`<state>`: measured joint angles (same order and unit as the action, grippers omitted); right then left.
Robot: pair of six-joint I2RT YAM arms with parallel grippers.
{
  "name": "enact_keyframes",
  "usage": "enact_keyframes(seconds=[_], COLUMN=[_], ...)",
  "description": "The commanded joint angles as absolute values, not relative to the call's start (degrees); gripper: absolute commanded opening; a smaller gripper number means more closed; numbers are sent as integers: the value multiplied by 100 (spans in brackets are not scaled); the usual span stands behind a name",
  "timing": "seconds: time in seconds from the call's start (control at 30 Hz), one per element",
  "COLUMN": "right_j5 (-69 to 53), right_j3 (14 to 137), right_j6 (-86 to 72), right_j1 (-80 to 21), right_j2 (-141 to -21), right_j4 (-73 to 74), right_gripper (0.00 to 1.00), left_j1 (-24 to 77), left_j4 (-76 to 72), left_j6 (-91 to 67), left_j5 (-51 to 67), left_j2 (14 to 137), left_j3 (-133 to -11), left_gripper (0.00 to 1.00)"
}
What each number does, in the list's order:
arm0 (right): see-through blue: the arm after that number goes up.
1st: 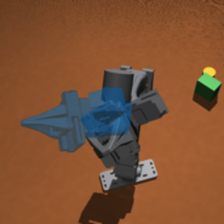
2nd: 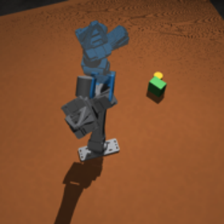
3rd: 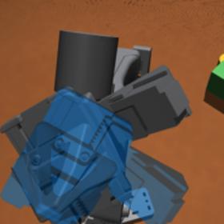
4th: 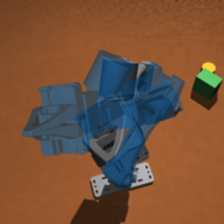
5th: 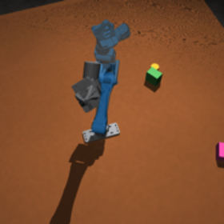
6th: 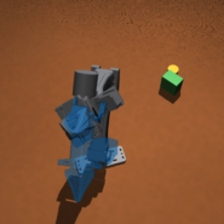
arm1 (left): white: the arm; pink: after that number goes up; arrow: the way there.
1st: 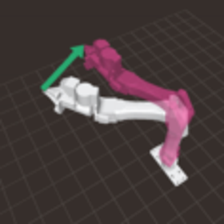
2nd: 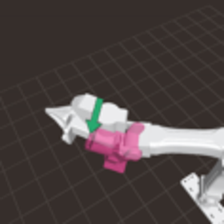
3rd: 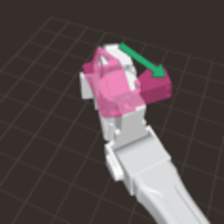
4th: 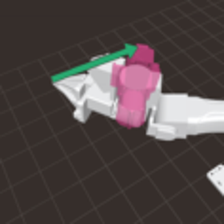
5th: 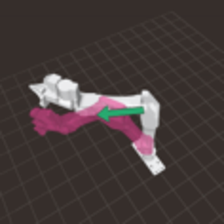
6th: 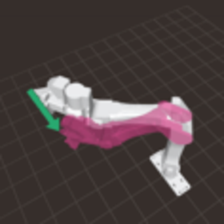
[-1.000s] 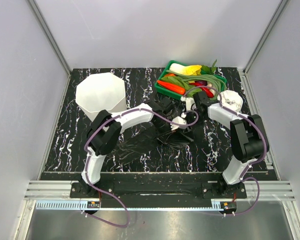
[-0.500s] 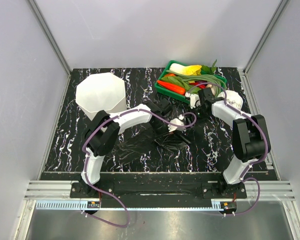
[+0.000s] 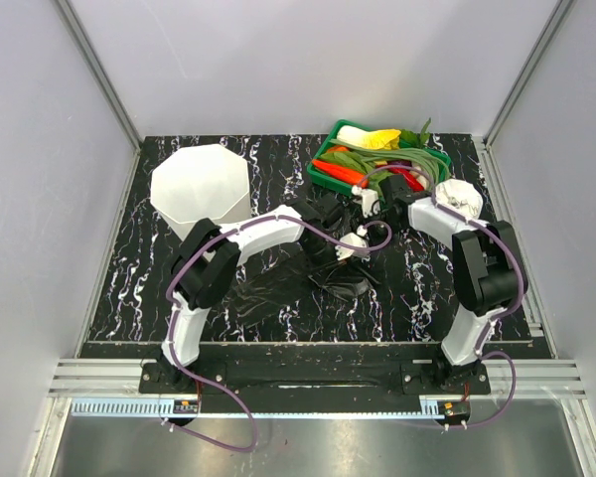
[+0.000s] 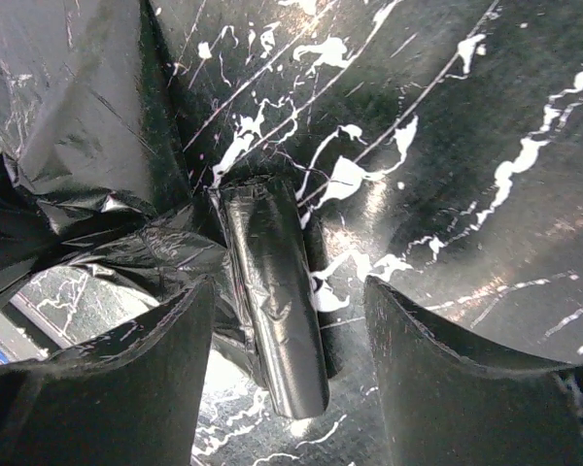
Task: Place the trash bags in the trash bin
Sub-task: Pick up the trash bag from the center of the board.
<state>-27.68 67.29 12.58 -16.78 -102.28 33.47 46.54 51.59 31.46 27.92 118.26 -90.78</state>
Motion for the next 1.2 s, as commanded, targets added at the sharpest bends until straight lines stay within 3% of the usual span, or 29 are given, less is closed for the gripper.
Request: enact_keyframes(seconds=[0.0,0.3,0.4,0.53,0.73,1.17], right_j5=[-2857,-2365,-2171,-2004,-1881,-1152], right_j3=[6943,7084,7102,7075,6970,6495], right_j6=[1195,1011,923,809,739,843], right_j1=[-1889,-2171,-2180,-2215,-2355,-2513], right_j2=[-10432,-10775,-10880,-11012,-11022,-10942], right_j4=[3191,2971,2900,2839,2786,2883], right_gripper=[68,66,61,56,60,59], left_j1=[4676,4693,4720,4737,4737,4737], left_j4=[5159,5177,5168,5168,5168,5159], left_j6=[3146,3129,3129,3111,3085,2988], left_j5=[2707,2690,2689,2707,2716,2725], left_j2=[11856,11865,11830,11821,11874,11874], left_j3=[-9343,-9422,-9378,-9378,-9457,-9615], left_gripper=[7,6,0,0,0,0])
